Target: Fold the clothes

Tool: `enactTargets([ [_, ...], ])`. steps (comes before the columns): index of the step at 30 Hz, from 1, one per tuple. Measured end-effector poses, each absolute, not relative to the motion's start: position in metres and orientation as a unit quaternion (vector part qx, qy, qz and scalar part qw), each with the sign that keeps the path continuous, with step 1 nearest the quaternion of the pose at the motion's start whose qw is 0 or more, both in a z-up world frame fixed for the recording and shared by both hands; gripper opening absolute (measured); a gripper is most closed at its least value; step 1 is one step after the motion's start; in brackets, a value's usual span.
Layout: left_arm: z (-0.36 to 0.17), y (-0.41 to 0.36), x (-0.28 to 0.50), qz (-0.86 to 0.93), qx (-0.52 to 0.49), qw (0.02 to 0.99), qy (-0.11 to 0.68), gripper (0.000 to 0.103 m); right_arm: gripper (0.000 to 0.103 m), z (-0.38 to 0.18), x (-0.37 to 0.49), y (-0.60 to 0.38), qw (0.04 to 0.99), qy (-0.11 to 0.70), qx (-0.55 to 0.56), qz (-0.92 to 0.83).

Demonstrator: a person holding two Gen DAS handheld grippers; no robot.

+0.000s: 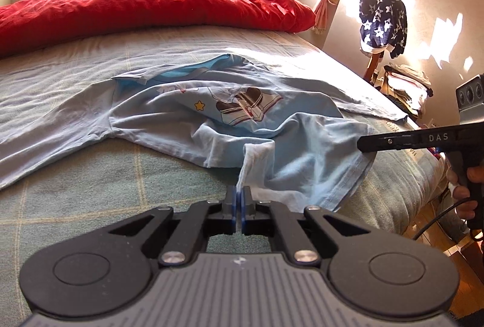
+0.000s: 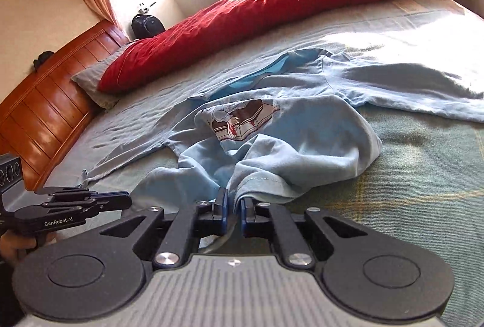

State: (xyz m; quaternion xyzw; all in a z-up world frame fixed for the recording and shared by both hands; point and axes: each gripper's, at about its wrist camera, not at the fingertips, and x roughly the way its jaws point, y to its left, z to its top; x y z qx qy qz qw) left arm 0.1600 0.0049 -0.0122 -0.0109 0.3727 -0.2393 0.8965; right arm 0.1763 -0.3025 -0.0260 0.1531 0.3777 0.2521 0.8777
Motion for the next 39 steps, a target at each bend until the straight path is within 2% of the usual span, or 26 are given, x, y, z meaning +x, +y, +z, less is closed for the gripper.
enactTargets([
  [9,0.01,0.025,0.119,-0.232,0.01,0.905,0.356,0.0,0.008,0.0,0.134,-0.291,0.88,0.384,0.073,0.269],
  [17,-0.023,0.049,0.118,-0.201,-0.011,0.894,0.4,0.006,0.015,-0.018,0.123,-0.286,0.874,0.407,0.055,0.26],
  [19,-0.031,0.051,0.122,-0.201,-0.03,0.888,0.411,0.016,0.016,-0.02,0.121,-0.284,0.875,0.407,0.053,0.258],
  [21,-0.043,0.053,0.128,-0.202,-0.062,0.878,0.429,0.03,0.017,-0.021,0.119,-0.283,0.875,0.406,0.052,0.258],
  [22,-0.05,0.053,0.132,-0.197,-0.076,0.871,0.444,0.032,0.017,-0.022,0.118,-0.282,0.876,0.406,0.053,0.257],
  [27,-0.079,0.053,0.148,-0.191,-0.146,0.83,0.504,0.034,0.02,-0.024,0.116,-0.286,0.878,0.404,0.06,0.25],
  [34,-0.093,0.052,0.168,-0.203,-0.204,0.804,0.521,0.036,0.02,-0.033,0.12,-0.291,0.876,0.409,0.073,0.246],
  [36,-0.097,0.052,0.175,-0.216,-0.226,0.796,0.519,0.044,0.02,-0.034,0.121,-0.291,0.875,0.408,0.078,0.247],
  [37,-0.098,0.052,0.175,-0.216,-0.232,0.794,0.518,0.044,0.02,-0.034,0.122,-0.291,0.875,0.408,0.08,0.248],
  [39,-0.097,0.05,0.172,-0.21,-0.223,0.799,0.517,0.036,0.02,-0.035,0.122,-0.29,0.875,0.406,0.083,0.249],
])
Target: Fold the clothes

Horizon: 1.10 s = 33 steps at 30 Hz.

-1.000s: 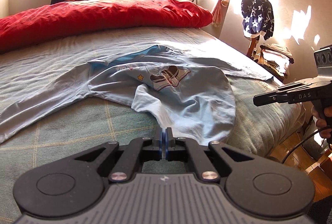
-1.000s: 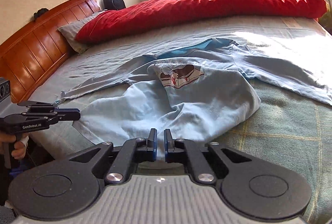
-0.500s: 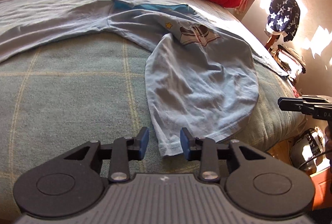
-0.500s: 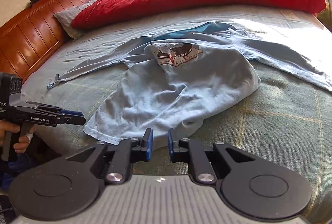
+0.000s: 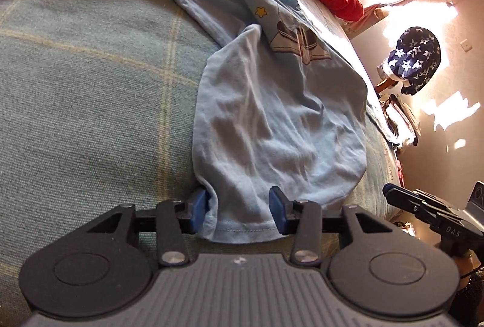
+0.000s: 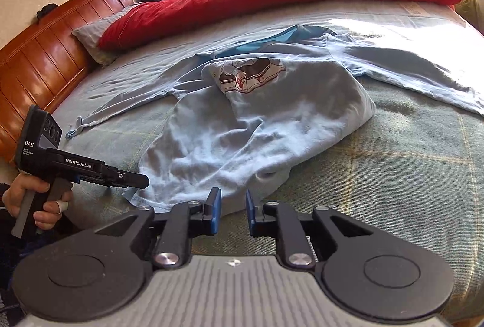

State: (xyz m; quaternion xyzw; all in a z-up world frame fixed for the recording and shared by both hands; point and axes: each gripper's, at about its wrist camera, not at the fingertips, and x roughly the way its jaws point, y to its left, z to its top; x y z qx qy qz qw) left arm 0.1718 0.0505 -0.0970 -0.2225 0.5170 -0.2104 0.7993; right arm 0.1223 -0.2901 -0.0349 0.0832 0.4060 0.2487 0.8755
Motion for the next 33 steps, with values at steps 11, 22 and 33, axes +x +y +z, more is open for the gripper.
enactTargets([
  [11,-0.053,0.059,0.141,-0.178,-0.145,0.854,0.466,0.002,0.021,-0.036,0.125,-0.295,0.88,0.406,0.068,0.237],
  [22,-0.036,0.146,0.127,-0.057,-0.155,0.882,0.442,0.002,0.038,-0.041,0.129,-0.292,0.878,0.413,0.046,0.237],
  [33,-0.067,0.14,0.136,-0.053,-0.14,0.868,0.473,0.003,0.052,-0.074,0.155,-0.293,0.866,0.431,0.053,0.247],
])
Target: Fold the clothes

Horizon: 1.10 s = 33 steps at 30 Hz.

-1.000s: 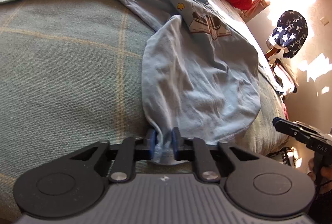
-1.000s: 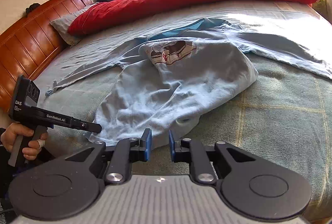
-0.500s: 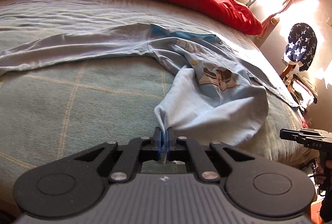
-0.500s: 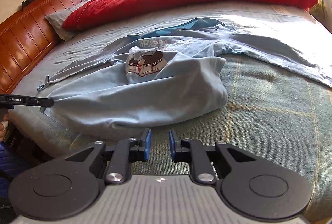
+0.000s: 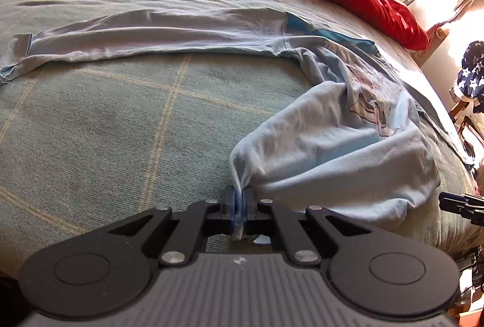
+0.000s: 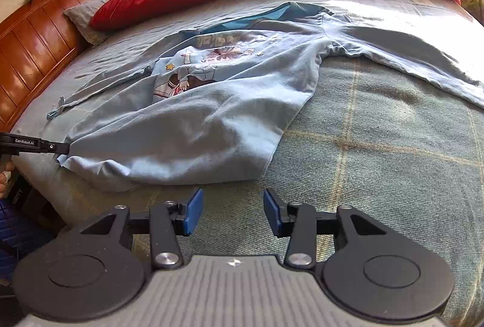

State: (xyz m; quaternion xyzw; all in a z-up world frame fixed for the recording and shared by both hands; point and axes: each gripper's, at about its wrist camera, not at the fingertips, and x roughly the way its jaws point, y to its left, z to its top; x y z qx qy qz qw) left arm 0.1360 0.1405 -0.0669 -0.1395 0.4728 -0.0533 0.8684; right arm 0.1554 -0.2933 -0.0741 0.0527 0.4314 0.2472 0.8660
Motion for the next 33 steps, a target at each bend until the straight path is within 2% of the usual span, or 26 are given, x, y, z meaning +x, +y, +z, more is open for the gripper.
enactTargets([
  [5,-0.067,0.142,0.137,-0.06,-0.137,0.866,0.477,0.003,0.052,-0.085,0.179,-0.296,0.859,0.425,0.081,0.273],
  [6,-0.067,0.142,0.138,-0.06,-0.134,0.866,0.478,0.003,0.04,-0.086,0.184,-0.296,0.857,0.423,0.09,0.281],
  [7,-0.066,0.142,0.139,-0.06,-0.132,0.866,0.479,0.003,0.012,-0.084,0.188,-0.296,0.855,0.422,0.099,0.286],
  [8,-0.066,0.142,0.14,-0.06,-0.13,0.866,0.479,0.003,0.011,-0.081,0.193,-0.294,0.855,0.419,0.102,0.288],
  [17,-0.061,0.144,0.162,-0.059,-0.122,0.87,0.473,0.003,0.01,-0.046,0.257,-0.27,0.869,0.381,0.079,0.306],
  [23,-0.071,0.143,0.177,-0.056,-0.119,0.866,0.483,0.005,0.011,-0.061,0.307,-0.244,0.862,0.408,0.074,0.29],
  [24,-0.073,0.143,0.178,-0.056,-0.12,0.865,0.484,0.005,0.015,-0.067,0.313,-0.24,0.858,0.419,0.074,0.288],
  [29,-0.077,0.148,0.181,-0.061,-0.131,0.863,0.484,0.006,0.021,-0.067,0.302,-0.244,0.858,0.421,0.079,0.283],
  [33,-0.077,0.148,0.18,-0.064,-0.129,0.865,0.481,0.006,0.035,-0.046,0.274,-0.263,0.87,0.398,0.094,0.277],
])
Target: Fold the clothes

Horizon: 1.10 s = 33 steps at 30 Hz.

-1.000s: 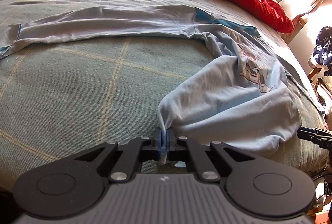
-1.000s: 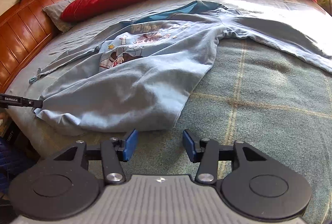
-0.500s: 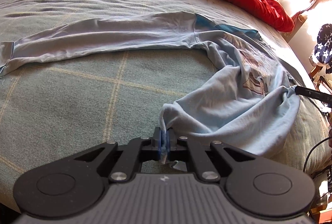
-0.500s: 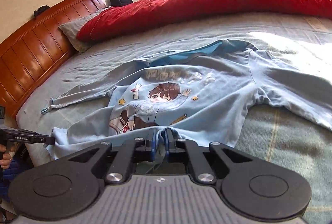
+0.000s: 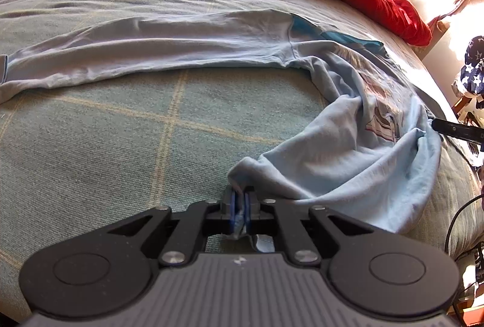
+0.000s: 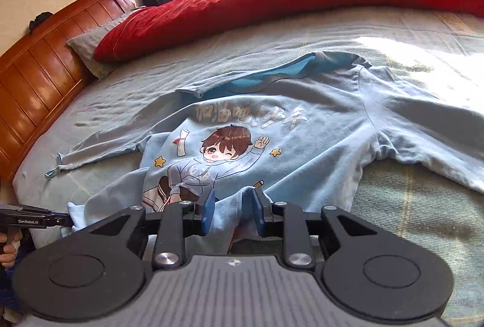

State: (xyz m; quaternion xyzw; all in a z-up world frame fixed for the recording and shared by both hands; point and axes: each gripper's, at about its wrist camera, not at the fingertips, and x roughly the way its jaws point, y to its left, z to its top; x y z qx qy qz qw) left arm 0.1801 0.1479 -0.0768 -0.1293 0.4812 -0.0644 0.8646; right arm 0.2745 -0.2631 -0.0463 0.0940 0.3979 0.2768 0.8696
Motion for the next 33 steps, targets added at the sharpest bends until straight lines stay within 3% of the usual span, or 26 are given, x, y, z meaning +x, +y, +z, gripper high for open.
enactTargets([
  [6,-0.078,0.149,0.177,-0.066,-0.134,0.866,0.477,0.006,0.038,-0.043,0.231,-0.292,0.863,0.405,0.14,0.268],
  [13,-0.077,0.146,0.177,-0.063,-0.128,0.867,0.477,0.006,0.038,-0.1,0.227,-0.3,0.767,0.475,0.31,0.301],
  [22,-0.078,0.145,0.178,-0.06,-0.125,0.866,0.48,0.006,0.038,-0.131,0.25,-0.271,0.746,0.48,0.359,0.292],
  [23,-0.079,0.144,0.178,-0.06,-0.125,0.866,0.48,0.006,0.037,-0.134,0.252,-0.27,0.742,0.479,0.368,0.291],
  [25,-0.079,0.144,0.178,-0.058,-0.125,0.867,0.48,0.006,0.021,-0.14,0.255,-0.27,0.738,0.477,0.382,0.286],
  [27,-0.079,0.143,0.176,-0.057,-0.122,0.868,0.478,0.006,0.012,-0.143,0.254,-0.27,0.743,0.474,0.381,0.28],
  [33,-0.071,0.14,0.17,-0.052,-0.105,0.872,0.476,0.004,0.009,-0.12,0.234,-0.274,0.765,0.45,0.364,0.282],
])
